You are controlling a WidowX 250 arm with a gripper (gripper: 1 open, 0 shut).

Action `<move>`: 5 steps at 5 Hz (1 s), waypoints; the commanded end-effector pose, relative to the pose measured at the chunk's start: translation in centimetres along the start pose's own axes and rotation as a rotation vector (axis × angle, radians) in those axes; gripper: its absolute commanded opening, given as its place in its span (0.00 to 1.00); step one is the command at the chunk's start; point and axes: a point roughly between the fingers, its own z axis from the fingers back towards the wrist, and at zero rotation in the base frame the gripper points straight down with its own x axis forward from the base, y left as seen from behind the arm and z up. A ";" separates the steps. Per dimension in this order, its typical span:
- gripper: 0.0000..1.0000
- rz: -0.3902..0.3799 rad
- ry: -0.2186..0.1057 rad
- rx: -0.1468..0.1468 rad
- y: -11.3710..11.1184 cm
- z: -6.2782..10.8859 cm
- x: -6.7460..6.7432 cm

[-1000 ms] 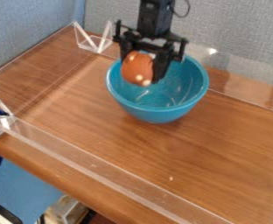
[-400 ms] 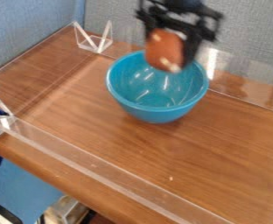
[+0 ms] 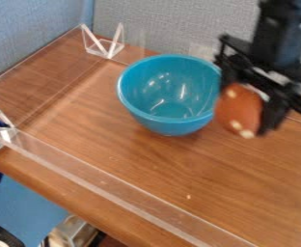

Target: Remove the mushroom from inside the blue bowl and put it on the table

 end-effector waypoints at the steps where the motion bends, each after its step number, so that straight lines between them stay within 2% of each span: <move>1: 0.00 -0.026 -0.008 -0.003 -1.7 -0.7 0.1; 2: 0.00 -0.003 0.017 -0.013 -2.9 -2.8 -0.7; 3: 0.00 0.039 0.024 -0.012 -2.5 -4.6 -1.2; 5: 0.00 0.067 0.043 -0.002 -1.3 -7.3 -0.6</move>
